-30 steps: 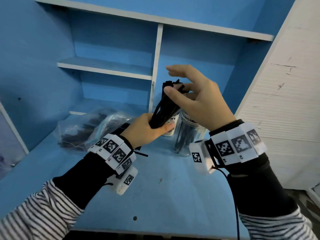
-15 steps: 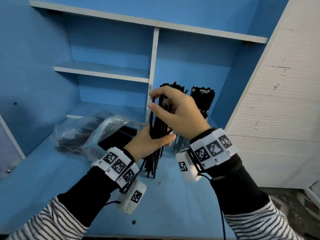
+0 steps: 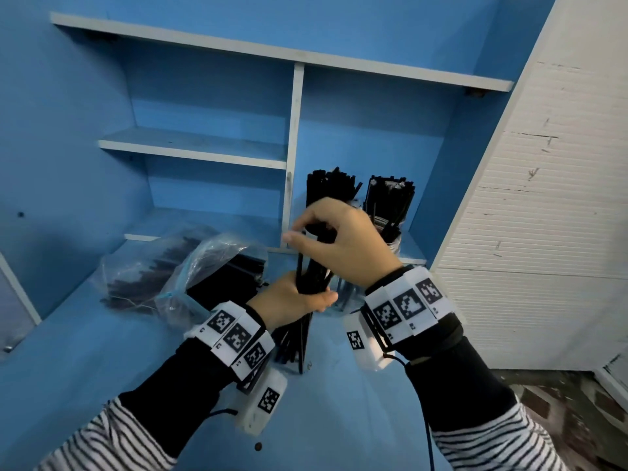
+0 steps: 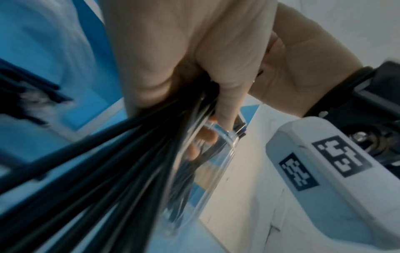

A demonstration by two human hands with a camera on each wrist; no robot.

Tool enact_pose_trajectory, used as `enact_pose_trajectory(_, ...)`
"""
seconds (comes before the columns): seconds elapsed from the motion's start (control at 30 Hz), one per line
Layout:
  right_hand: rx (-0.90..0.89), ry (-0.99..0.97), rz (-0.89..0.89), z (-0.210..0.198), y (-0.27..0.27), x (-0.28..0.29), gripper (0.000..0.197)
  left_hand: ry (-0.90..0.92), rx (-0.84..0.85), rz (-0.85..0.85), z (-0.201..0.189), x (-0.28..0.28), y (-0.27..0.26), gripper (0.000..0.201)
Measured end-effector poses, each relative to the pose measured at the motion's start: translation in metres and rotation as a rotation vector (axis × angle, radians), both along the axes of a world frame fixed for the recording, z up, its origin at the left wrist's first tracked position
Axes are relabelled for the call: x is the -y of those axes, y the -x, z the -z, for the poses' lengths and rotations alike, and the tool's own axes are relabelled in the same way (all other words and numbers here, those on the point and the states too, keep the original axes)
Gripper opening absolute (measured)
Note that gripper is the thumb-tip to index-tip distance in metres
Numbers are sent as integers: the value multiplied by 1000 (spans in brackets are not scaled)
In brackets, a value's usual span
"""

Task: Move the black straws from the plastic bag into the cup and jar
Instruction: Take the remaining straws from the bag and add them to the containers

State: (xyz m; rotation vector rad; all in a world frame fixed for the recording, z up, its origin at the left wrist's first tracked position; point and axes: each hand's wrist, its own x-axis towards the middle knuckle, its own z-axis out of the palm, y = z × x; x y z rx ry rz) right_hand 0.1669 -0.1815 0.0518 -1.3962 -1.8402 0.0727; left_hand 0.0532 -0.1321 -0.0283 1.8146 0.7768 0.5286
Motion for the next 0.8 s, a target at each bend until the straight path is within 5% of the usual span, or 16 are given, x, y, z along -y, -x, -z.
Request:
enact_pose_trajectory(0.47,-89,-329,66,5,0,-1,33,33,190,-127,-2,7,-1,20)
enact_pose_trajectory(0.63,89,5,-37,13,2,-2,34,-70,4,-44,-5,3,-2,18)
enact_pose_trajectory(0.8,27,-112,-22,19,1,-5,35,-33,-26,-59,0,-3,-4,31)
